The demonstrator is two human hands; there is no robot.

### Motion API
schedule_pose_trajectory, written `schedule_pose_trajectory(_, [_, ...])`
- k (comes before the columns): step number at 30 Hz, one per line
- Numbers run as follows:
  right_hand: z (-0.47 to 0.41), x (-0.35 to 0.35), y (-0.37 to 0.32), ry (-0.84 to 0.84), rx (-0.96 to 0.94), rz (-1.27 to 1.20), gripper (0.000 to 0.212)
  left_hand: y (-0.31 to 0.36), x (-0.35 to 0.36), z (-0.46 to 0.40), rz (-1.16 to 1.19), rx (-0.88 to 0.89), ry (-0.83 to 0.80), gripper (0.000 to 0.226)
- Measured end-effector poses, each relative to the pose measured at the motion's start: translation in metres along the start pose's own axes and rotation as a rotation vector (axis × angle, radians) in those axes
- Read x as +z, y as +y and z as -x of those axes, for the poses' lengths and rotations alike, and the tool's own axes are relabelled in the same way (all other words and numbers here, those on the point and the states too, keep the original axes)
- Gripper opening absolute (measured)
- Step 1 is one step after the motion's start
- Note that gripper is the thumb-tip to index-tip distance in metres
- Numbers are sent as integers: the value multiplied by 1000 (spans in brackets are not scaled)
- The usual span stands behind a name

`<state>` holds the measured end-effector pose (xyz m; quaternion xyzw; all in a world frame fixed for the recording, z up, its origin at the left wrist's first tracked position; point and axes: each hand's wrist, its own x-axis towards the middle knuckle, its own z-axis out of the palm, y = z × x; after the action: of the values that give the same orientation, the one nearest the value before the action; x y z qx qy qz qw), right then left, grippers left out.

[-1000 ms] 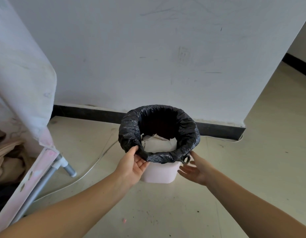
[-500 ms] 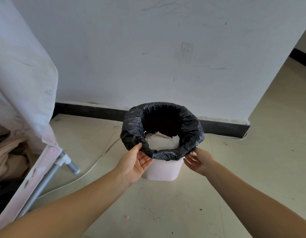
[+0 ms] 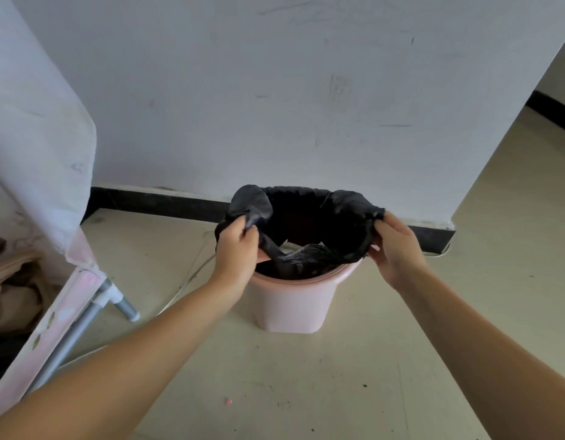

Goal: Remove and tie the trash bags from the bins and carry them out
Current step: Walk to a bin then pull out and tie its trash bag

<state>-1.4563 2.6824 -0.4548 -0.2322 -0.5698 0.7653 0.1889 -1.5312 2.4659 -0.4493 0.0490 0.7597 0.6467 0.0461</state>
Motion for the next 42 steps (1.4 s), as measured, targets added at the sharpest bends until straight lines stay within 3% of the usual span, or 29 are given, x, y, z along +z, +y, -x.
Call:
schedule_pose_trajectory(3, [10, 32, 0, -114, -168, 455, 29, 7, 18, 8, -35, -61, -174, 29])
schedule_pose_trajectory(5, [19, 46, 6, -352, -116, 585, 18, 13, 30, 16, 101, -163, -290, 26])
schedule_pose_trajectory(6, [22, 49, 6, -485, -33, 612, 22, 17, 33, 18, 211, -232, -334, 25])
schedule_pose_trajectory(8, [24, 51, 7, -610, 39, 760, 60, 18, 33, 14, 389, -365, -372, 23])
schedule_pose_trajectory(10, [22, 50, 12, -515, -126, 1034, 67, 16, 27, 11, 399, -447, -432, 25])
schedule_pose_trajectory(12, [19, 49, 18, -350, -308, 1166, 45, 12, 23, 7, 292, -501, -475, 24])
schedule_pose_trajectory(14, [17, 44, 19, -280, -369, 1168, 34, 10, 18, -1, 314, -571, -395, 22])
schedule_pose_trajectory(19, [14, 32, 19, -320, -345, 1254, 35, 4, -5, -56, 884, -686, 42, 25])
schedule_pose_trajectory(21, [13, 30, 23, -294, -357, 1328, 36, 3, -10, -74, 843, -669, 123, 16])
schedule_pose_trajectory(26, [4, 25, 25, -154, -351, 1222, 35, -1, 4, -79, 426, -589, 157, 32])
schedule_pose_trajectory(29, [2, 24, 24, -80, -382, 1141, 32, 0, 18, -65, 5, -375, -29, 27])
schedule_pose_trajectory(33, [3, 31, 17, -195, -349, 995, 35, 12, 20, -44, -723, -100, -305, 16])
schedule_pose_trajectory(35, [4, 36, 18, -200, -339, 971, 36, 12, 19, -38, -862, -84, -383, 23])
schedule_pose_trajectory(37, [5, 39, 21, -196, -338, 965, 36, 11, 15, -37, -854, -76, -379, 22])
schedule_pose_trajectory(39, [6, 40, 22, -189, -303, 941, 37, 9, 9, -40, -695, -131, -322, 14])
schedule_pose_trajectory(42, [7, 37, 25, -186, -232, 896, 36, 4, 1, -50, -99, -335, -171, 24])
